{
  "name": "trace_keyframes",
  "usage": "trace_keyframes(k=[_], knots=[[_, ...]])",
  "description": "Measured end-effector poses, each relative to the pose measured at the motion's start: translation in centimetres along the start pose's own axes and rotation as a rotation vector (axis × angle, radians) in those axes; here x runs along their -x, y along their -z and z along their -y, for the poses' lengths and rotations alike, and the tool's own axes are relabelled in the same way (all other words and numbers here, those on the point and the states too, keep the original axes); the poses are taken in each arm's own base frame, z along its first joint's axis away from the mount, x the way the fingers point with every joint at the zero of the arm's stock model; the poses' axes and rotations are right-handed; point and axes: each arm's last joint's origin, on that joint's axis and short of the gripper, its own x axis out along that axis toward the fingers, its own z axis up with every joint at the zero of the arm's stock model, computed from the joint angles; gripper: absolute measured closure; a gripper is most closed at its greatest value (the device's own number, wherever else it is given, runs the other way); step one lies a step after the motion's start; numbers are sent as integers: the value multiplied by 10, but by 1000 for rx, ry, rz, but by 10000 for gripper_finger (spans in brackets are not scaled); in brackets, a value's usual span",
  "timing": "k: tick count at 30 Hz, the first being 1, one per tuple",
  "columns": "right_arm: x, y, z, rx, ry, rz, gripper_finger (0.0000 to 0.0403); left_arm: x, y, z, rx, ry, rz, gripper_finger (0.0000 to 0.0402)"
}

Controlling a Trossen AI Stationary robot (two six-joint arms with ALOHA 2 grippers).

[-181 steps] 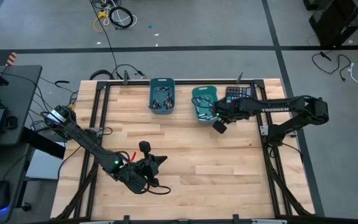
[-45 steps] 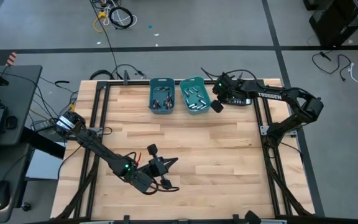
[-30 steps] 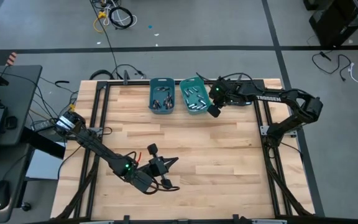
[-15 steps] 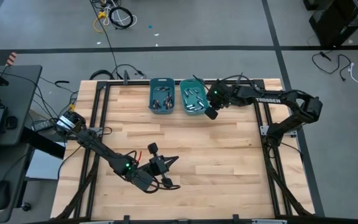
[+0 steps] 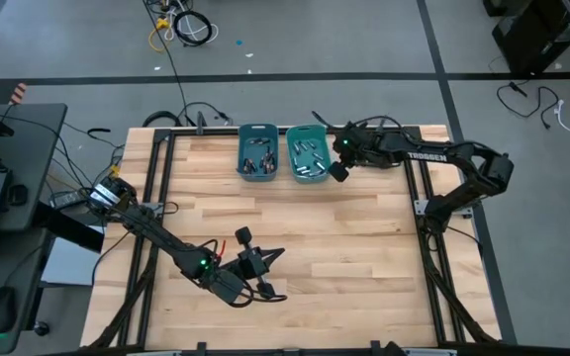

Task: Sort batteries
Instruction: Move all the bins to the top corner of the table

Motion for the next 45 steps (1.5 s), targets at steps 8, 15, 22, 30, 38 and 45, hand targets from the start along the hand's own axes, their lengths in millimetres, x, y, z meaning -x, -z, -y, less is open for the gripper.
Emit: trace_keyframes(k=[8, 15, 22, 30, 38, 45], knots=[[-30, 6, -4, 3, -31, -91, 403, 0, 0, 0, -8, 0, 0, 401], [-43, 2, -14, -8, -94, -52, 403, 0, 0, 0, -17, 0, 0, 401], [-41, 1, -20, -15, -118, -32, 403, 0, 0, 0, -35, 0, 0, 401], [-40, -4, -25, -9, -160, 18, 403, 0, 0, 0, -52, 0, 1, 401], [-41, -7, -23, -1, -163, 54, 403, 0, 0, 0, -51, 0, 1, 401], [-42, -11, -15, -1, -150, 82, 403, 0, -1, 0, -50, 0, 3, 401]])
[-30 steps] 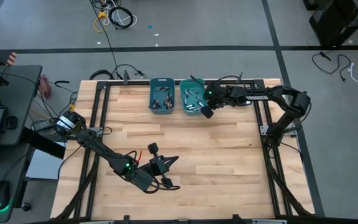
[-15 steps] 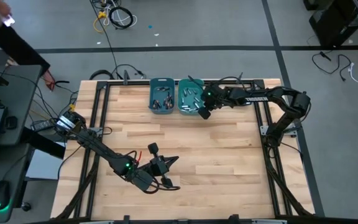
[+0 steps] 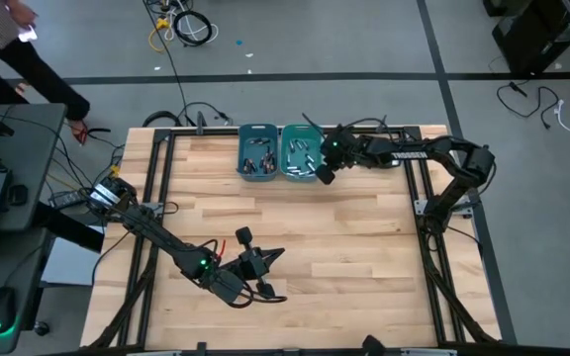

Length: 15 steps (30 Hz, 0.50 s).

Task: Sort batteries
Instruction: Move all the bins to the top corner of the table

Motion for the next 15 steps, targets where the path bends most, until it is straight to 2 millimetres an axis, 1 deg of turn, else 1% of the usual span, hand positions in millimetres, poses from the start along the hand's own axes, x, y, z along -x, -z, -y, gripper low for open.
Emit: trace_keyframes(k=[3, 5, 8, 11, 15], knots=[[0, 0, 8, 11, 42, -10, 403, 0, 0, 0, 0, 0, 0, 401], [-1, 2, 17, 6, 95, -29, 403, 0, 0, 0, 0, 0, 0, 401], [-1, 2, 31, -11, 126, -40, 403, 0, 0, 0, 0, 0, 0, 401], [0, 0, 40, -13, 120, -28, 403, 0, -1, 0, 13, 0, 8, 401], [0, -6, 47, -6, 65, 30, 403, -4, -6, -3, 62, 6, 32, 401]])
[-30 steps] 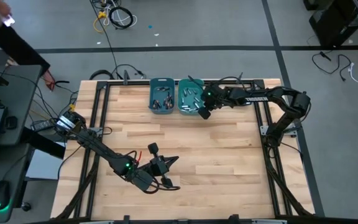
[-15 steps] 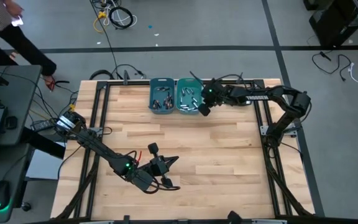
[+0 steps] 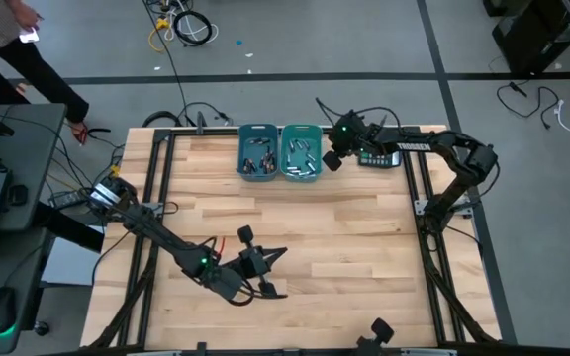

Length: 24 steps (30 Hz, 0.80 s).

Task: Sort batteries
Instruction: Move all the bins to the top corner of the table

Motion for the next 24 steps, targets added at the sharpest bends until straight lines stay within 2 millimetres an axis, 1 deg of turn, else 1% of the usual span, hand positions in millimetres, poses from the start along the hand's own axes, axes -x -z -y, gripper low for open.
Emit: trace_keyframes(k=[6, 12, 16, 20, 24], knots=[[-1, -6, 2, -9, -63, 67, 403, -16, -4, -8, 49, 70, 16, 401], [-1, -11, 3, -8, -60, 112, 403, -35, -4, -22, 0, 68, 11, 401], [-1, -10, 4, -8, -62, 102, 403, -38, -4, -25, -36, 62, 11, 401], [-2, -8, 3, -7, -112, 105, 403, -38, -4, -24, -30, 62, 17, 401], [-6, 4, 1, -6, -122, 110, 403, -37, -4, -24, -18, 63, 14, 401]])
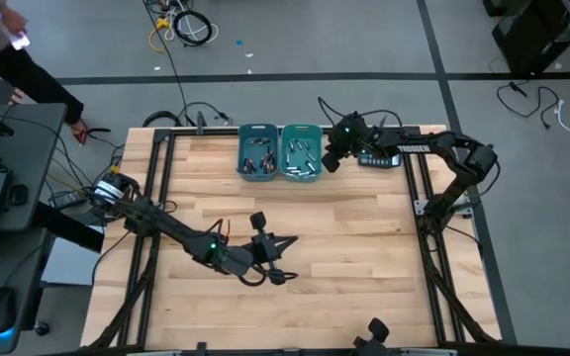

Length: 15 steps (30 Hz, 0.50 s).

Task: Sort batteries
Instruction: Move all the bins to the top corner of the table

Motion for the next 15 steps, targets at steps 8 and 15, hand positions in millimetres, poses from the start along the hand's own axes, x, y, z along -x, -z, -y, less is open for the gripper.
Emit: trace_keyframes(k=[8, 15], knots=[[-3, 20, 9, -34, 13, 17, 403, 0, -4, -4, -31, -119, 16, 401], [-4, 30, 8, -46, 7, 20, 403, 0, -4, -5, -28, -160, 10, 401]])
